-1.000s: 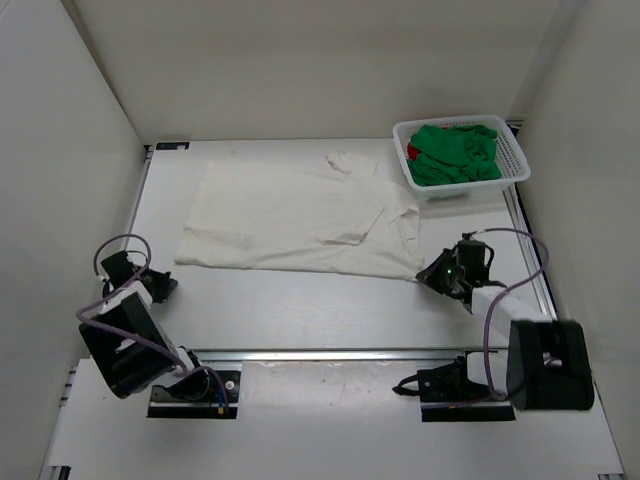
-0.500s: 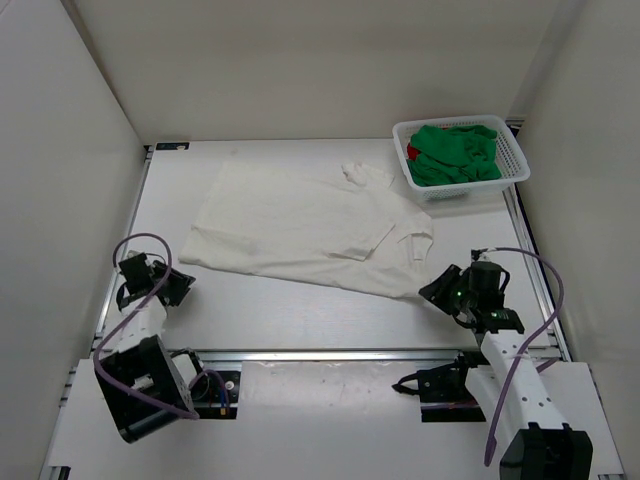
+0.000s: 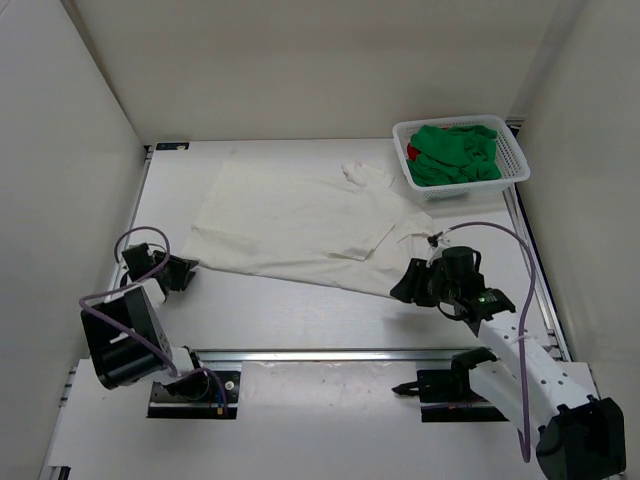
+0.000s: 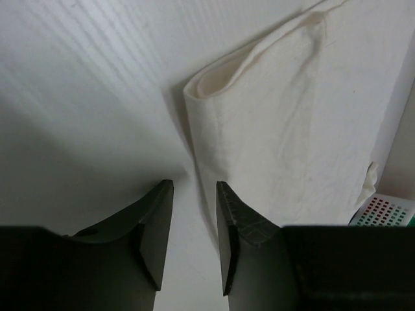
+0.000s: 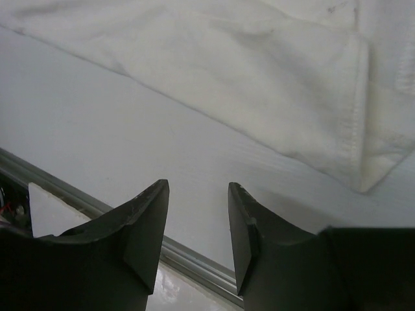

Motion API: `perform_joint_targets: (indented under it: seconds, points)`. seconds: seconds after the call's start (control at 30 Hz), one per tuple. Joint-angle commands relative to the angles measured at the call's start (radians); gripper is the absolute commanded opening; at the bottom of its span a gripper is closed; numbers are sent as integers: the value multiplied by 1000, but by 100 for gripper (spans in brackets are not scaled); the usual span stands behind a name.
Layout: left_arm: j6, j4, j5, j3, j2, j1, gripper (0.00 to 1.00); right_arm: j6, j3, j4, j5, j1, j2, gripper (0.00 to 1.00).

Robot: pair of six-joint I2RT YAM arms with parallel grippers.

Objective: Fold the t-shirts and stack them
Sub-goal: Fold the flattened tshirt in 1/3 of the way

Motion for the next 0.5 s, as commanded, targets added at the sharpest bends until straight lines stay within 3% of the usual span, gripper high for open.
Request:
perform_joint_targets:
  seconds: [0.0,0.17,0.3,0.43,0.47]
  points:
    - [-57,87,-49,56,41,-22,43,-17,-6,77,-32,28,8,40]
    - [-72,94,-37,119,168,-17,31,3,-11,112,-4,100,36,41]
    - [-67,106,-67,125,180,-23,31,12,-23,138,-14,111,48,40]
    - [-35,86,-96,156,186,-29,1,22,-35,150,9,130,74,40]
    - [-35,69,-92,165,186,-31,0,28,-35,158,9,136,79,39]
